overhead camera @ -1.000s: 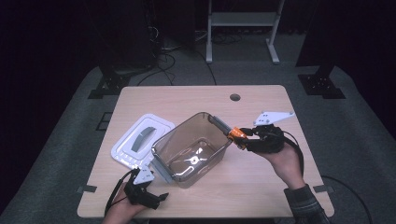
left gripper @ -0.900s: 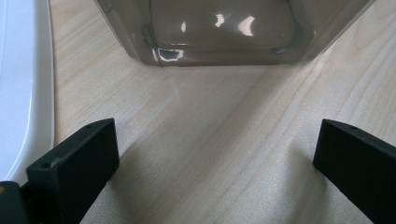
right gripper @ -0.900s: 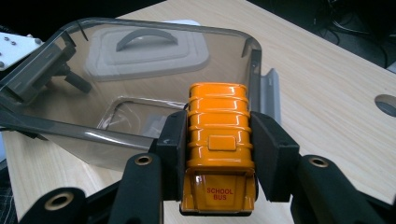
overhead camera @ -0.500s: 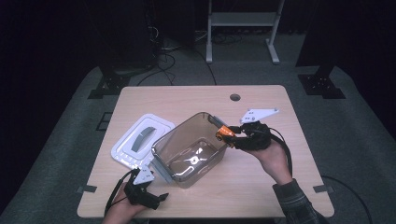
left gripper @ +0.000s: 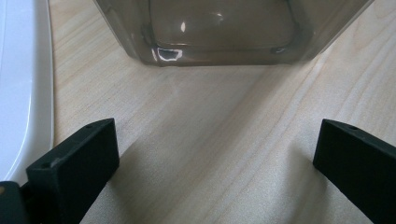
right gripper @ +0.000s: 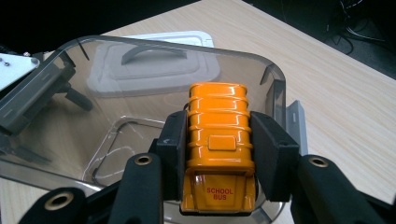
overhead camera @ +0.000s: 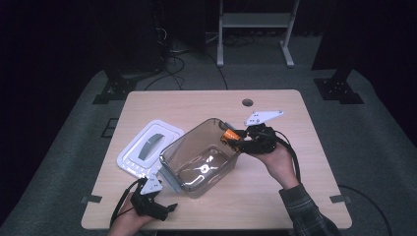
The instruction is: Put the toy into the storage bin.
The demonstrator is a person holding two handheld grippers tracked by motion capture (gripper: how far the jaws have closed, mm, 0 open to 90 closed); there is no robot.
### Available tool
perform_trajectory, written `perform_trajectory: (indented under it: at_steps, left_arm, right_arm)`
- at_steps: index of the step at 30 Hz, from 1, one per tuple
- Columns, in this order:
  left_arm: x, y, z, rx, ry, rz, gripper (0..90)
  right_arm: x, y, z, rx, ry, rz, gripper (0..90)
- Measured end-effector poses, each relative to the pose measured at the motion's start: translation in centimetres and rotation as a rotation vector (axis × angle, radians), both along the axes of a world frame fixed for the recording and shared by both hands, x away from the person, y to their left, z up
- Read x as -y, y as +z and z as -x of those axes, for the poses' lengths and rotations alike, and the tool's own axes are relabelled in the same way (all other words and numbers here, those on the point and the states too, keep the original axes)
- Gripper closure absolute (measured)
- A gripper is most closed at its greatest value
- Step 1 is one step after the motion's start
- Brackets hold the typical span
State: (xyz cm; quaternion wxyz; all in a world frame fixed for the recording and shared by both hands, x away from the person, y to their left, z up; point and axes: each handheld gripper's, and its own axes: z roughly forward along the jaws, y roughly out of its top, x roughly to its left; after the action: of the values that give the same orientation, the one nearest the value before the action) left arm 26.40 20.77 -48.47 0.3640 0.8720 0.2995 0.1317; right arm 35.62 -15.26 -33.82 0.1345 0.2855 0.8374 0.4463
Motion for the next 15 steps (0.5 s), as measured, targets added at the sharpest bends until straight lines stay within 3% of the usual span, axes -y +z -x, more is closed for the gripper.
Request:
perform_trajectory:
  at_steps: [15]
  left_arm:
    - [0.0, 0.0, 0.0, 0.001, 0.001, 0.002, 0.0]
  right_arm:
    - [-1.3, -1.2, -0.8, -0.016, 0.017, 0.027, 58.3]
